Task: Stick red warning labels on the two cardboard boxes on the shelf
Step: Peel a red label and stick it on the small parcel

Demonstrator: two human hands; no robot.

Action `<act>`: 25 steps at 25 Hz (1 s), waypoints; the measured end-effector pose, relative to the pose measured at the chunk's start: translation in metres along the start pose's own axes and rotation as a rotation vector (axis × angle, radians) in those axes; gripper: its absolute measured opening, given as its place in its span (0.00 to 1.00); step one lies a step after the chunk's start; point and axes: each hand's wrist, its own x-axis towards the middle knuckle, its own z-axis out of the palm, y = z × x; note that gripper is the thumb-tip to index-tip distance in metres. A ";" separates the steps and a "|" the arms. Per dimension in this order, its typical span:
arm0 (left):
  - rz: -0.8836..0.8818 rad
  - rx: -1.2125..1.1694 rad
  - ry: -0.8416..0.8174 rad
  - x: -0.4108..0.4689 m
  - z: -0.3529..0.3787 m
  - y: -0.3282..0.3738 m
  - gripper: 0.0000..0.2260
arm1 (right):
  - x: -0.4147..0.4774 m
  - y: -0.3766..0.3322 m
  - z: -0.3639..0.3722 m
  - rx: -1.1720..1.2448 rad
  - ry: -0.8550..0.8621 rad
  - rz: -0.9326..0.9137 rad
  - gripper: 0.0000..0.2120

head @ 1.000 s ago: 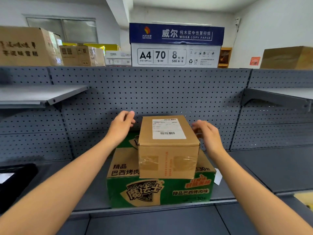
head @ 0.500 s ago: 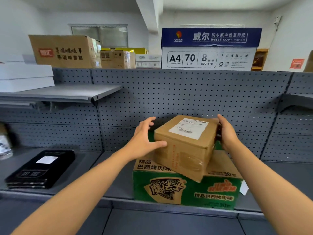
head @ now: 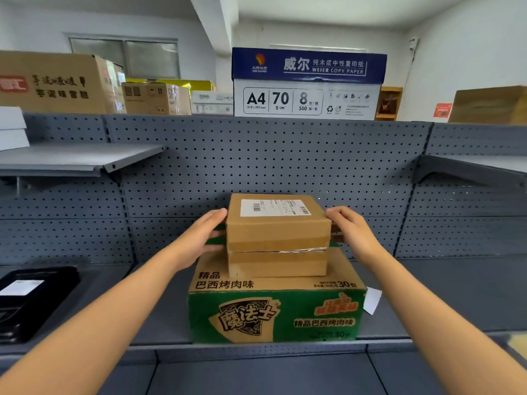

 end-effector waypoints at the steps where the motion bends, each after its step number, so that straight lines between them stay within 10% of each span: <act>1: -0.009 0.010 -0.041 0.001 -0.001 -0.003 0.27 | -0.002 -0.002 0.003 0.000 -0.008 -0.006 0.13; 5: -0.029 -0.095 0.024 0.008 0.016 0.002 0.18 | 0.000 -0.007 0.019 0.022 0.048 0.042 0.13; 11: -0.083 -0.073 0.058 0.013 0.017 -0.001 0.33 | 0.010 0.000 0.024 -0.002 0.083 0.091 0.18; 17: 0.065 0.079 0.281 -0.001 -0.020 0.013 0.09 | 0.007 -0.051 0.025 -0.212 0.355 -0.134 0.14; 25: 0.053 0.272 0.428 -0.070 -0.103 0.012 0.16 | -0.010 -0.127 0.151 -0.396 -0.018 -0.498 0.13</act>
